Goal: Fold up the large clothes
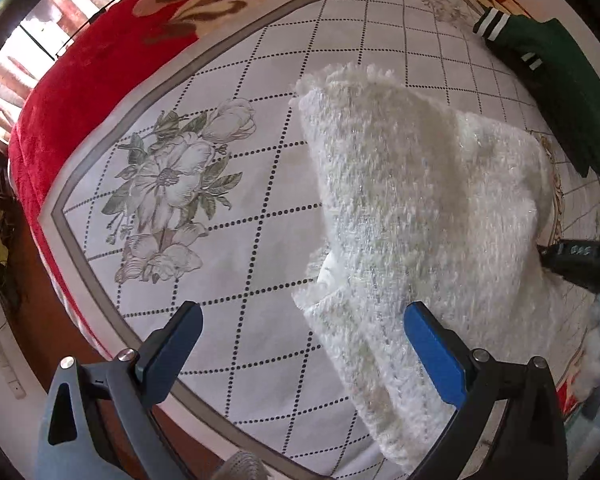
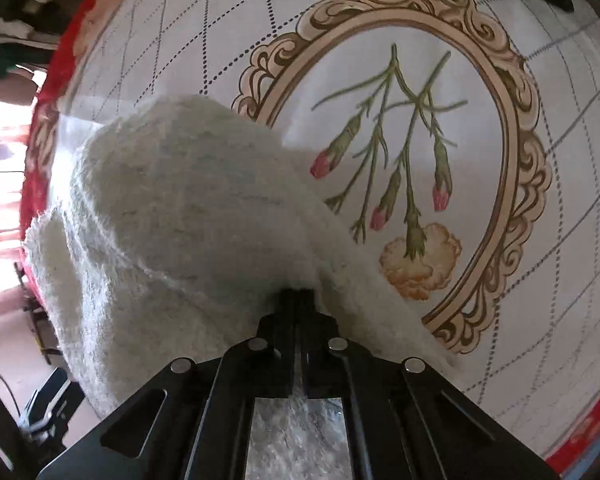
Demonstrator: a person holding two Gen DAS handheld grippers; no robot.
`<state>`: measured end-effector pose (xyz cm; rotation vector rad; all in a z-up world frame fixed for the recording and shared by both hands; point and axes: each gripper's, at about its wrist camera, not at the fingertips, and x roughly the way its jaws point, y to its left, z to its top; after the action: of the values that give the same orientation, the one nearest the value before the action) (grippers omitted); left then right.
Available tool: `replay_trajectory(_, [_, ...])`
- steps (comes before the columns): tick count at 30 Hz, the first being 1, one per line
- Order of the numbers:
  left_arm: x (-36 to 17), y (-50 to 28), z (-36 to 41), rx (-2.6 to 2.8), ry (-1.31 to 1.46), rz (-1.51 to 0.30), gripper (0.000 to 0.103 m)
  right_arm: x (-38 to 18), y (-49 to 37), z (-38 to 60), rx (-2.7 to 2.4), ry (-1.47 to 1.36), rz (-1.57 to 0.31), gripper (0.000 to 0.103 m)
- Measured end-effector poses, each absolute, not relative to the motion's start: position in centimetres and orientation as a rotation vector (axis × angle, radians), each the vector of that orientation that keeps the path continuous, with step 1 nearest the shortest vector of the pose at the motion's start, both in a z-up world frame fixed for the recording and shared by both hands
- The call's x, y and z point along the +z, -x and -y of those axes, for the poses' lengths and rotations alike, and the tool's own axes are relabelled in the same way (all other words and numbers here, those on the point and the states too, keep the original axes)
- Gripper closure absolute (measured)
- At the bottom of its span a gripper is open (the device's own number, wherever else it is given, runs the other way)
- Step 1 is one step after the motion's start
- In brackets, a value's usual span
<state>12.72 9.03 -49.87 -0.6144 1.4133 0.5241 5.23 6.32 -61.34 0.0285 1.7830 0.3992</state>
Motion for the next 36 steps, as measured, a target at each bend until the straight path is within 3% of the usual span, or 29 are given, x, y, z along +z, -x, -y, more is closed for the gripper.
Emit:
replay_trajectory(2, [-49.2,-12.1,-9.1,0.517,0.629,-1.41,0.0,-59.3,-5.4,-4.3,0.422,-0.145,-1.778,0.098])
replay_trajectory(3, [-48.9,-11.9,-9.4,0.52,0.63,-1.405,0.0,-57.9,-5.2,-2.8,0.43,-0.216,-1.749,0.086])
replay_trajectory(4, [-48.6,-11.8,-9.6,0.518,0.628,-1.4,0.0,-56.1,-4.4,-0.5,0.431,-0.314,-1.687,0.056])
replay_trajectory(6, [-48.3,-11.9,-10.3,0.514,0.632,-1.382,0.0,-54.4,-2.1,3.3,0.413,-0.464,-1.62,0.033])
replay_trajectory(10, [-49.8,-13.4,-12.0,0.491,0.711,-1.365,0.001,-58.3,4.3,7.7,0.366,-0.807,-1.699,0.032])
replay_trajectory(13, [-51.6,-15.5,-13.0,0.444,0.809,-1.345,0.003,-62.5,8.5,7.6,0.317,-0.899,-1.787,0.032])
replay_trajectory(16, [-53.6,-17.5,-13.1,0.386,0.868,-1.351,0.008,-64.6,10.1,6.7,0.35,-1.022,-1.753,0.032])
replay_trajectory(18, [-54.7,-18.7,-12.6,0.32,0.889,-1.361,0.065,-64.8,9.9,6.3,0.356,-1.042,-1.726,0.032])
replay_trajectory(21, [-52.6,-19.5,-11.4,0.307,0.821,-1.322,0.095,-64.9,9.8,5.6,0.36,-1.051,-1.712,0.031])
replay_trajectory(29, [-46.9,-14.8,-10.9,0.375,0.869,-1.128,0.098,-64.6,9.1,5.6,0.365,-1.001,-1.734,0.031])
replay_trajectory(36, [-54.3,-12.3,-12.3,0.475,0.889,-1.262,0.095,-64.9,7.7,3.8,0.405,-1.008,-1.728,0.028])
